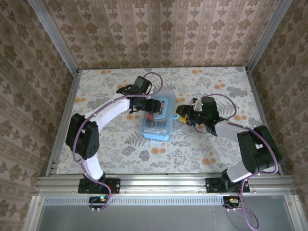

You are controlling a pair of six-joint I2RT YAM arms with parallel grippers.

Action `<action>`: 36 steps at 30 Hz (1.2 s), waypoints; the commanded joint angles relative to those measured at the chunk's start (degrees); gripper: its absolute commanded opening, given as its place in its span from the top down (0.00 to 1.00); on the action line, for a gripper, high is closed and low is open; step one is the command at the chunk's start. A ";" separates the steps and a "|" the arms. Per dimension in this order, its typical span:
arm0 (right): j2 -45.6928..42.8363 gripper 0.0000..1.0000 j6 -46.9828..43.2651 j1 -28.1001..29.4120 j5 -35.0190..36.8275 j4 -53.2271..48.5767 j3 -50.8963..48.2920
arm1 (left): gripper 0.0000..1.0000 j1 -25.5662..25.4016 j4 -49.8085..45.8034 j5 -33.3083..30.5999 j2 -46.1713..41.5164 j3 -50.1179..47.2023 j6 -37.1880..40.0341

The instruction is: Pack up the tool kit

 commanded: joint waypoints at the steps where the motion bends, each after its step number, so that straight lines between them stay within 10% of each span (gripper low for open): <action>1: 0.12 0.40 0.75 0.40 1.53 1.54 1.62 | 0.49 0.61 -5.74 -4.00 4.35 -2.21 0.13; 36: 4.90 0.65 4.42 1.17 1.40 7.12 1.84 | 0.51 0.61 -5.18 -3.57 4.88 -2.48 0.30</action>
